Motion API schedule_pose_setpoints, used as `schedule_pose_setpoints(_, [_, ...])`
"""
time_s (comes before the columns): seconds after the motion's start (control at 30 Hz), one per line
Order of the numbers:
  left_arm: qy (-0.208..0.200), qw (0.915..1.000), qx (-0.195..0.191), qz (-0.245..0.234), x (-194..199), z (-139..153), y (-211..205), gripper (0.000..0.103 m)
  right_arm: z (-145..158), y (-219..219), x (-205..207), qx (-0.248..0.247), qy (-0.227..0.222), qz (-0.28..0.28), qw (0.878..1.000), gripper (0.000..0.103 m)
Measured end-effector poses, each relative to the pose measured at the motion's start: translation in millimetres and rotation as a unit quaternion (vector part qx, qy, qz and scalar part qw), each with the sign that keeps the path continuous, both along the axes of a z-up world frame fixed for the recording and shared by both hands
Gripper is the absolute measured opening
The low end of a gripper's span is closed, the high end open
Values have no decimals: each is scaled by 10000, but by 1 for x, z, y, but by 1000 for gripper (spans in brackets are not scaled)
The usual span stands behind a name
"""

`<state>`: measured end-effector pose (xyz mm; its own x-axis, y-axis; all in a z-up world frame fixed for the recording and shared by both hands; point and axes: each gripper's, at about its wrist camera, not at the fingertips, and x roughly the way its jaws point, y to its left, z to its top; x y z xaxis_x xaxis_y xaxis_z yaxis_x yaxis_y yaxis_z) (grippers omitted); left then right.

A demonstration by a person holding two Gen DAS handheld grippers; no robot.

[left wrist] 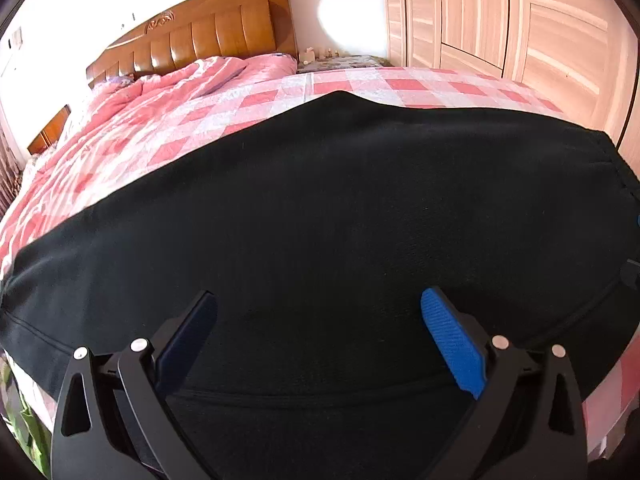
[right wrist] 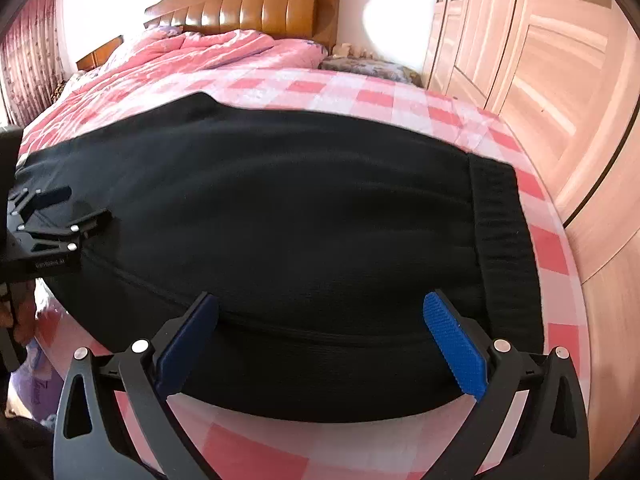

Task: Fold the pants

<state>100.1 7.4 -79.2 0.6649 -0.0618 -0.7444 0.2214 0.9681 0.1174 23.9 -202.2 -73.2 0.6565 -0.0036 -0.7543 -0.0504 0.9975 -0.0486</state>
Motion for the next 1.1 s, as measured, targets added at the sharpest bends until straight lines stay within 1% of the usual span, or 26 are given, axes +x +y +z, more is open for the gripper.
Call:
schedule_pose_setpoints(0.07, [16, 10000, -46, 6, 0, 0, 1, 102, 5, 5, -1, 163, -194, 83, 9996, 99])
schedule_pose_setpoints(0.1, [16, 10000, -55, 8, -1, 0, 1, 102, 5, 6, 0, 197, -220, 108, 9995, 99])
schedule_pose_setpoints(0.2, [16, 10000, -71, 15, -1, 0, 1, 102, 0, 16, 9, 157, -140, 151, 9997, 99])
schedule_pose_setpoints(0.27, [41, 9999, -118, 15, -1, -1, 2, 102, -11, 22, 16, 57, 35, 165, 9998, 99])
schedule_pose_setpoints(0.37, [114, 9996, -246, 17, 2, -1, 5, 102, -16, 17, 17, 255, -40, 128, 9996, 99])
schedule_pose_setpoints(0.43, [155, 9994, -325, 15, 3, -2, 7, 102, -16, 17, 16, 218, -30, 165, 9996, 99])
schedule_pose_setpoints(0.73, [153, 9992, -356, 34, 2, -3, 5, 102, -16, 18, 16, 253, 47, 87, 9996, 99])
schedule_pose_setpoints(0.9, [179, 9991, -376, 17, 2, -2, 7, 102, -17, 18, 14, 250, -17, 97, 9996, 99])
schedule_pose_setpoints(1.0, [340, 9980, -519, 101, -2, 3, 19, 102, -11, 22, 18, 148, 274, 62, 9995, 99])
schedule_pose_setpoints(1.03, [332, 9974, -634, 100, -4, 10, 30, 102, -4, 24, 20, 89, 358, 16, 9993, 99])
schedule_pose_setpoints(1.07, [202, 9971, -705, 178, -7, 18, 43, 102, 4, 28, 21, 91, 283, 46, 9995, 99])
schedule_pose_setpoints(1.1, [61, 9968, -724, 331, -9, 25, 58, 102, 13, 34, 22, 133, 108, 144, 9997, 99])
